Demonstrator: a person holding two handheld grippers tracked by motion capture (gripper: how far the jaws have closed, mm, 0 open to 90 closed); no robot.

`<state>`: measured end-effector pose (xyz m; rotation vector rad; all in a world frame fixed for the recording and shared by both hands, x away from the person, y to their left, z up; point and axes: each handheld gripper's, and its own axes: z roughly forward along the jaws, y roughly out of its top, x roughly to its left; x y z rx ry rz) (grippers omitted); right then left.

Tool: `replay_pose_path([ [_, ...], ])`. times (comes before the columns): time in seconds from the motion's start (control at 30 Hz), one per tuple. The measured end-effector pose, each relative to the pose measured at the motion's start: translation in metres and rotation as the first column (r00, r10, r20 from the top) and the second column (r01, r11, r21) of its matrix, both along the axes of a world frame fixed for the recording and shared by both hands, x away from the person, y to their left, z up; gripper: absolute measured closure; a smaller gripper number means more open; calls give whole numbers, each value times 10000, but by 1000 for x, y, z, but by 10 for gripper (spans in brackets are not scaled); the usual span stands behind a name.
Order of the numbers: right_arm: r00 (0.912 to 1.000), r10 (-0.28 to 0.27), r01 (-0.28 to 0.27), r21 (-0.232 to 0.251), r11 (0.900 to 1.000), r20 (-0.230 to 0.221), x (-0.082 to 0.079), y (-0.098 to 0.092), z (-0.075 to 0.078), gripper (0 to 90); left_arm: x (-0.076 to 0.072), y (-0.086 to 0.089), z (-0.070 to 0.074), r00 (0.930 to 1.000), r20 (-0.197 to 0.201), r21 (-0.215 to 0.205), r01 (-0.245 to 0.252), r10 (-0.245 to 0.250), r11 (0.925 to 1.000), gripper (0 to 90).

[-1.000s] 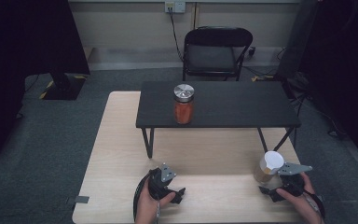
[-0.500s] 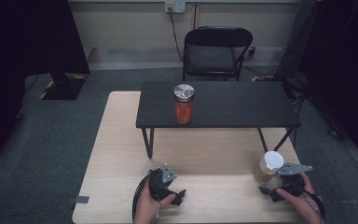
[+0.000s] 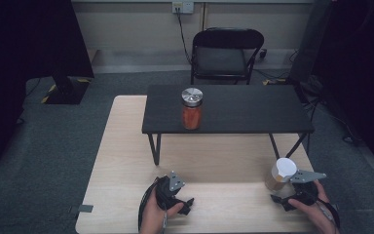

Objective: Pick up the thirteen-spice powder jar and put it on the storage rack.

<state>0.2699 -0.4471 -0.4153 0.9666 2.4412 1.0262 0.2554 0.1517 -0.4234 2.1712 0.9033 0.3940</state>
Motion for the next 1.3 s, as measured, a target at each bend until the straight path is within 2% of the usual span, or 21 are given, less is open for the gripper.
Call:
replay_pose_path([
  [0.63, 10000, 19, -19, 15, 10000, -18, 0, -1, 0, 0, 0, 0, 0, 10000, 3, -3, -1, 1, 10000, 0],
  [0.87, 9999, -108, 107, 218, 9997, 39, -1, -4, -1, 12, 0, 0, 0, 10000, 4, -2, -1, 1, 10000, 0],
  [1.1, 9992, -266, 257, 316, 9992, 297, -7, -1, 7, 11, 0, 0, 0, 10000, 3, -2, 1, -1, 10000, 0],
  [1.3, 9967, -505, 461, 685, 9966, 635, -11, -1, 13, 11, 0, 0, 0, 10000, 4, -2, 0, 0, 10000, 0],
])
